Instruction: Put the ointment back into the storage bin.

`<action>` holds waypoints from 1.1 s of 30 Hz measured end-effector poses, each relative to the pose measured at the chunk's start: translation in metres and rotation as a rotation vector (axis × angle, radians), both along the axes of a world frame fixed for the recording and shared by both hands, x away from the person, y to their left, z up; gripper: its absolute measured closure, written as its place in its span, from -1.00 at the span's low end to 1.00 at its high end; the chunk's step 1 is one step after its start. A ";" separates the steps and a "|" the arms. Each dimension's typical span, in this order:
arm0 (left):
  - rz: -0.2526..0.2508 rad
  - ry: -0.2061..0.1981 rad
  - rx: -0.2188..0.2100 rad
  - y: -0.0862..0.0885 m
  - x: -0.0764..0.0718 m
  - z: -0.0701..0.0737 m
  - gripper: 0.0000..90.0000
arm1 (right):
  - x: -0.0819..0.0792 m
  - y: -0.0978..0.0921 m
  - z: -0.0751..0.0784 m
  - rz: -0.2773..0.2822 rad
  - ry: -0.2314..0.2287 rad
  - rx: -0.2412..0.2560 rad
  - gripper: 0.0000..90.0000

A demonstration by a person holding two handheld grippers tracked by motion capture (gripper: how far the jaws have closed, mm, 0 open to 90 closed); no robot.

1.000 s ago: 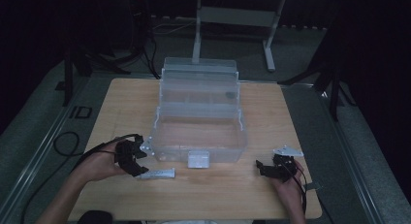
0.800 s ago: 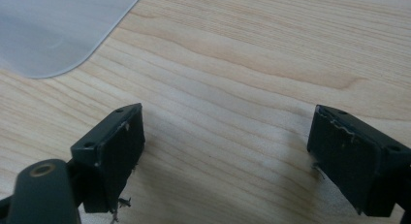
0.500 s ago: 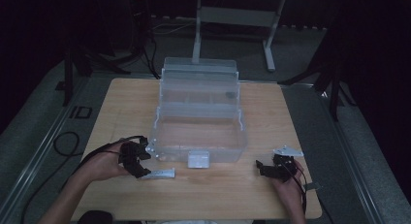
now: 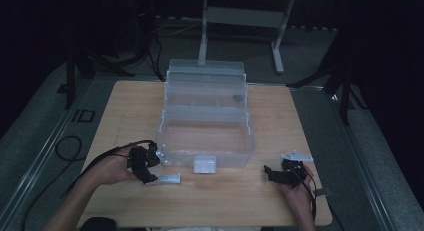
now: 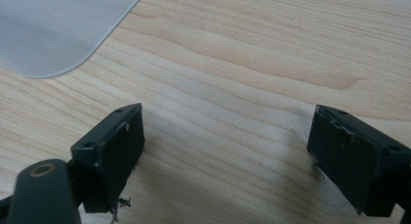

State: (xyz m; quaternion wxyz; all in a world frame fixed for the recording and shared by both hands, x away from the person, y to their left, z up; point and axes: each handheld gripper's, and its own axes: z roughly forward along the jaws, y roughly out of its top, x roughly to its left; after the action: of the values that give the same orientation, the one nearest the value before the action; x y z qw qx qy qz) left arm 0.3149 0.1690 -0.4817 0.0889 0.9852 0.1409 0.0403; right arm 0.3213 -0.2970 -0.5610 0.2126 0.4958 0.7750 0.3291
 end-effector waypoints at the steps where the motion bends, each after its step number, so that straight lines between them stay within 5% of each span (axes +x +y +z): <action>1: 0.002 0.000 0.002 -0.001 0.000 -0.001 0.10 | 0.000 0.000 0.000 0.000 0.000 0.000 -0.71; 18: -0.044 0.035 0.059 -0.013 0.000 -0.016 0.24 | 0.000 0.000 0.000 0.001 0.000 0.000 -0.71; 33: -0.037 0.068 0.100 -0.022 0.003 -0.028 0.38 | 0.000 0.000 0.000 0.001 0.000 0.000 -0.71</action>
State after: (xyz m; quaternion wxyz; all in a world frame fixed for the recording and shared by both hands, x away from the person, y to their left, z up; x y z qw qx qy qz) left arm 0.3182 0.1471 -0.5099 0.0356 0.9916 0.1236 0.0122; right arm 0.3212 -0.2970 -0.5610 0.2122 0.4955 0.7753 0.3292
